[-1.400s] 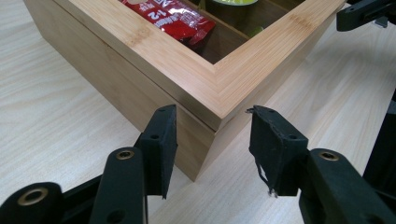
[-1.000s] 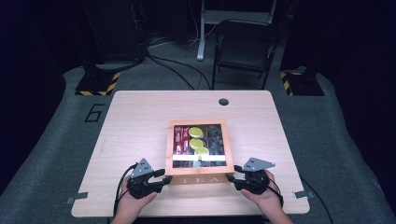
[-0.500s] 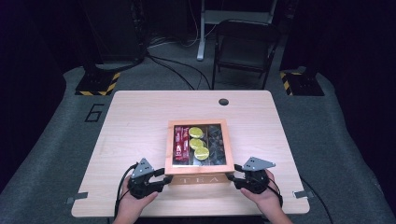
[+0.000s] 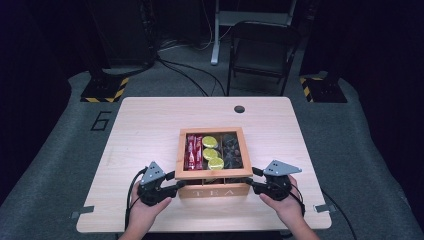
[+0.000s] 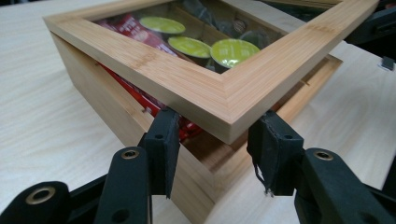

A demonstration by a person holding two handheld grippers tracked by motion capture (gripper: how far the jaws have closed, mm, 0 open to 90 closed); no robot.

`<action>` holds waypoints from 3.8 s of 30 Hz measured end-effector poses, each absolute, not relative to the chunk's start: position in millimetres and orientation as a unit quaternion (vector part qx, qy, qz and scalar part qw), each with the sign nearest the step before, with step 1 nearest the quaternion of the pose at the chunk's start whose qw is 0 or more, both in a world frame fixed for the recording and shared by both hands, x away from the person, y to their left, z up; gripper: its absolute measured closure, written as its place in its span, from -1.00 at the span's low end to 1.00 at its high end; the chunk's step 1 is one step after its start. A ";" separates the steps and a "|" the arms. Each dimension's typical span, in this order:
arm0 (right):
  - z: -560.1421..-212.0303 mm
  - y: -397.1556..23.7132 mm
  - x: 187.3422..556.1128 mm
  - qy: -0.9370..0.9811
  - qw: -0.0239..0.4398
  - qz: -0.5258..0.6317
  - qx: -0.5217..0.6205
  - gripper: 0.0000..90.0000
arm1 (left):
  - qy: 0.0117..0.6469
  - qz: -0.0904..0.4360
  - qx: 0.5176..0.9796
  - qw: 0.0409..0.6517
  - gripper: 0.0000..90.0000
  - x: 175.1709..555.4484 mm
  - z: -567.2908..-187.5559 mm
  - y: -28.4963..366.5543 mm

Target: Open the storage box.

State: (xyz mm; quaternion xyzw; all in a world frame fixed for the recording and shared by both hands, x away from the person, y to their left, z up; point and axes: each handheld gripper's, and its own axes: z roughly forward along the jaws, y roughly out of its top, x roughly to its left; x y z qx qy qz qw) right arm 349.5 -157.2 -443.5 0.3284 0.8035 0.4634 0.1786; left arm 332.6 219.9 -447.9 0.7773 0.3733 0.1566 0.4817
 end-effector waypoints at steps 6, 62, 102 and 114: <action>-436.6 -153.6 354.7 0.804 0.207 0.456 0.321 0.19 | 0.380 0.161 0.771 0.486 0.19 335.8 -438.5 221.1; -373.1 -138.9 428.6 0.771 0.260 0.488 0.315 0.13 | 0.401 0.201 0.726 0.521 0.21 383.9 -359.5 225.0; -385.9 -146.0 436.3 0.751 0.235 0.518 0.336 0.21 | 0.465 0.191 0.689 0.523 0.18 369.9 -412.2 233.0; -386.4 -146.1 435.3 0.754 0.237 0.516 0.331 0.21 | 0.467 0.201 0.713 0.483 0.18 378.6 -435.5 206.7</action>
